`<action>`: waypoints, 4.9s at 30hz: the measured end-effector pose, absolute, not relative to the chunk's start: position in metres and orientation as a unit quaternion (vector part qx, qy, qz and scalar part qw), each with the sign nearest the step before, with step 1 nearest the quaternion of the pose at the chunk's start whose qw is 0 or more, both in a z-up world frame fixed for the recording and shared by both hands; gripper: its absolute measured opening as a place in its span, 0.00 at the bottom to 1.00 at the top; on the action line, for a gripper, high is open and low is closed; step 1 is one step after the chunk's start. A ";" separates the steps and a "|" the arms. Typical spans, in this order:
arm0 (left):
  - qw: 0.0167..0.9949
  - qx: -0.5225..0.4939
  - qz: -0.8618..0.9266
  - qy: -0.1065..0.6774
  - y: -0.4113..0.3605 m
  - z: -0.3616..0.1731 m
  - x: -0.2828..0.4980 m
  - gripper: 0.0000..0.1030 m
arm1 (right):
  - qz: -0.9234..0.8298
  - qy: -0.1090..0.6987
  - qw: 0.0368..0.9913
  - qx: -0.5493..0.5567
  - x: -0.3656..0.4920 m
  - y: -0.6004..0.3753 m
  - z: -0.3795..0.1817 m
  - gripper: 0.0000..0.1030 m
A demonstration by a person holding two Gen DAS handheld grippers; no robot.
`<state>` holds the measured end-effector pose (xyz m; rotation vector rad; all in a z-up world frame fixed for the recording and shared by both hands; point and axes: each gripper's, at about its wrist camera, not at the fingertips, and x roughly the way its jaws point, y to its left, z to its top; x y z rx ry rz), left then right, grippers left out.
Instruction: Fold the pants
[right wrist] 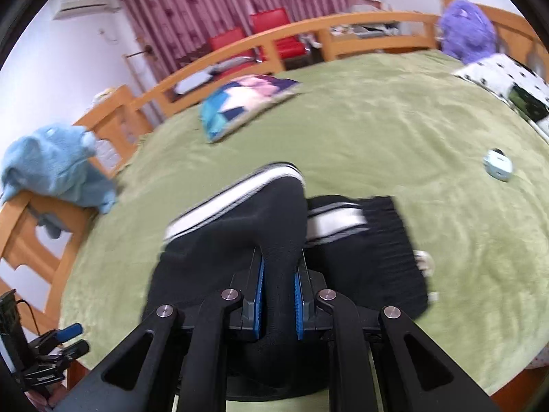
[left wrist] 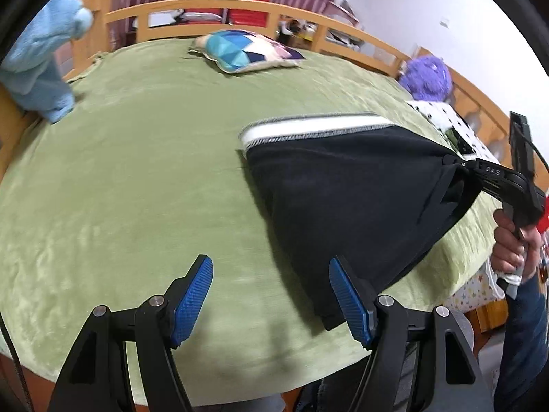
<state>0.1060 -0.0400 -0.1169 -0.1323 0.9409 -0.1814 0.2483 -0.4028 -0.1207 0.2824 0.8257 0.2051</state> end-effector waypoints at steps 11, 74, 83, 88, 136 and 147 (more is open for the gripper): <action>0.874 -0.046 -0.113 0.469 -0.073 -0.124 0.129 0.67 | 0.052 0.405 0.899 0.160 0.258 -0.488 -0.149 0.14; 0.848 -0.137 -0.245 0.450 -0.057 -0.146 0.252 0.12 | 0.112 0.468 0.862 0.161 0.323 -0.431 -0.182 0.23; 0.863 -0.179 -0.194 0.431 0.059 -0.134 0.245 0.10 | 0.160 0.470 0.853 0.161 0.312 -0.344 -0.169 0.21; 0.870 -0.167 -0.139 0.442 0.121 -0.135 0.252 0.11 | 0.224 0.472 0.834 0.175 0.310 -0.267 -0.176 0.21; 0.916 -0.049 -0.047 0.396 0.099 -0.141 0.069 0.61 | 0.115 0.430 0.889 0.102 0.193 -0.289 -0.175 0.33; 0.877 -0.081 -0.056 0.471 0.074 -0.203 0.143 0.60 | 0.097 0.420 0.902 0.031 0.213 -0.259 -0.214 0.33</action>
